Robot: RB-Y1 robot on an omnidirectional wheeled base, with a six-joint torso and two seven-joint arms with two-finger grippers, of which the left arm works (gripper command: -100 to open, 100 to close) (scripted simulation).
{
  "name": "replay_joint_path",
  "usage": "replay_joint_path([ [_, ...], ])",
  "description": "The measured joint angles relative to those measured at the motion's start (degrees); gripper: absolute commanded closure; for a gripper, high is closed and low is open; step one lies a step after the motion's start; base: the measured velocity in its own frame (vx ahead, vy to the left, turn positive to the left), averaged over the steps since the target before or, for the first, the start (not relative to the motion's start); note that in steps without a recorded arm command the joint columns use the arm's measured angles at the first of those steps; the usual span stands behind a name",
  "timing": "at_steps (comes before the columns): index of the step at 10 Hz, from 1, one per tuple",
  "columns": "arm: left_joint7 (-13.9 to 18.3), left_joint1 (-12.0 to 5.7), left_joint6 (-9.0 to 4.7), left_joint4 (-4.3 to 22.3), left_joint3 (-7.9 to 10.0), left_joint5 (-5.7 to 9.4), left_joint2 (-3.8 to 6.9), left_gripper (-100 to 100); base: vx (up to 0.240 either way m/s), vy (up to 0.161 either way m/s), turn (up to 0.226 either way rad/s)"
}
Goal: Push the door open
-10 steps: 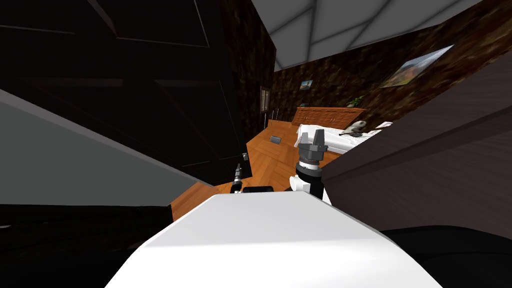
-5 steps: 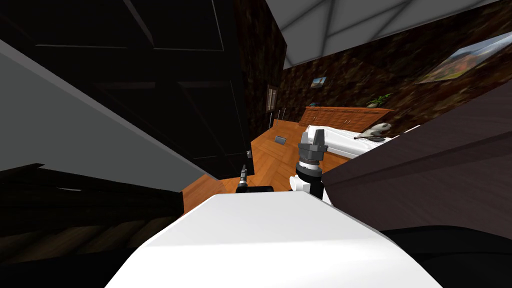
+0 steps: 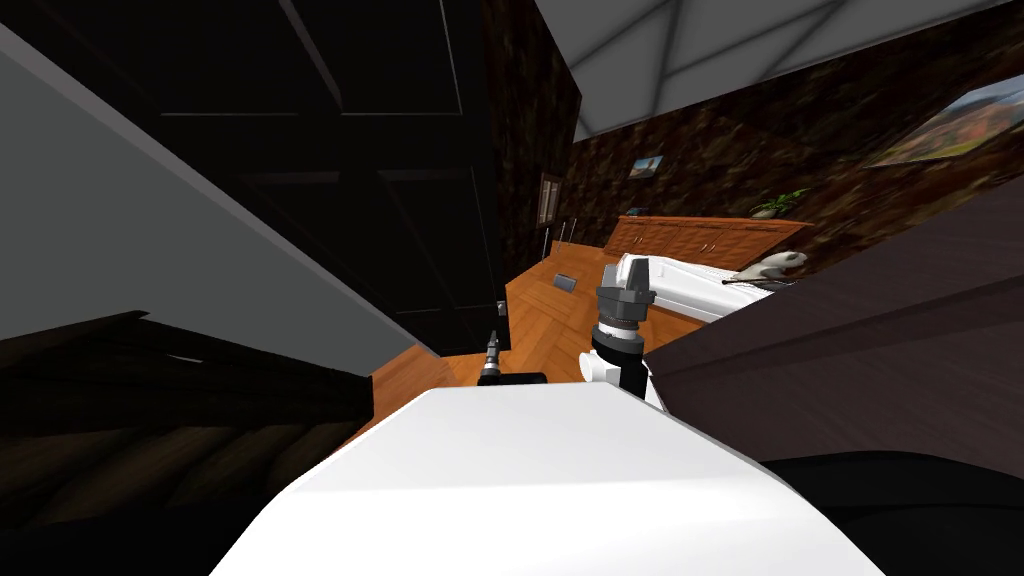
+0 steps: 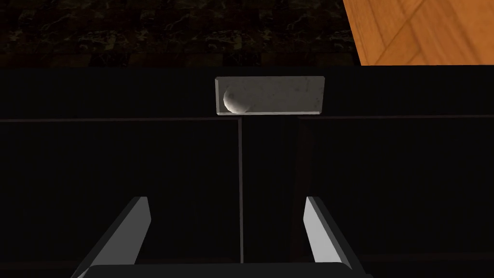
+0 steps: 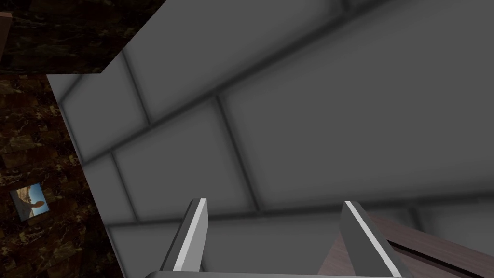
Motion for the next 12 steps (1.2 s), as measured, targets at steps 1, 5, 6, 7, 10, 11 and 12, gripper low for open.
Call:
replay_joint_path([
  [1, 0.22, -0.39, 0.03, 0.29, 0.30, -0.07, 0.85, -100, 0.225, -0.017, -0.004],
  [5, 0.61, -1.99, 1.29, 0.59, 1.79, -0.32, 2.04, -100, 0.240, -0.018, -0.010],
  [6, 0.81, -2.50, 1.49, 0.92, 2.16, -0.38, 1.78, -100, 0.215, -0.039, -0.008],
  [7, 0.90, -2.74, 1.69, 0.97, 2.48, -0.49, 1.18, -100, 0.246, -0.068, -0.014],
  [10, 0.98, -3.15, 1.85, 1.03, 2.84, -0.63, 0.11, 100, 0.017, -0.006, -0.001],
  [11, 0.98, -3.29, 1.79, 0.94, 2.86, -0.63, 0.12, 100, -0.035, 0.009, -0.015],
  [12, 0.96, -3.21, 1.93, 1.05, 2.80, -0.64, 0.12, 100, -0.023, 0.003, -0.001],
])
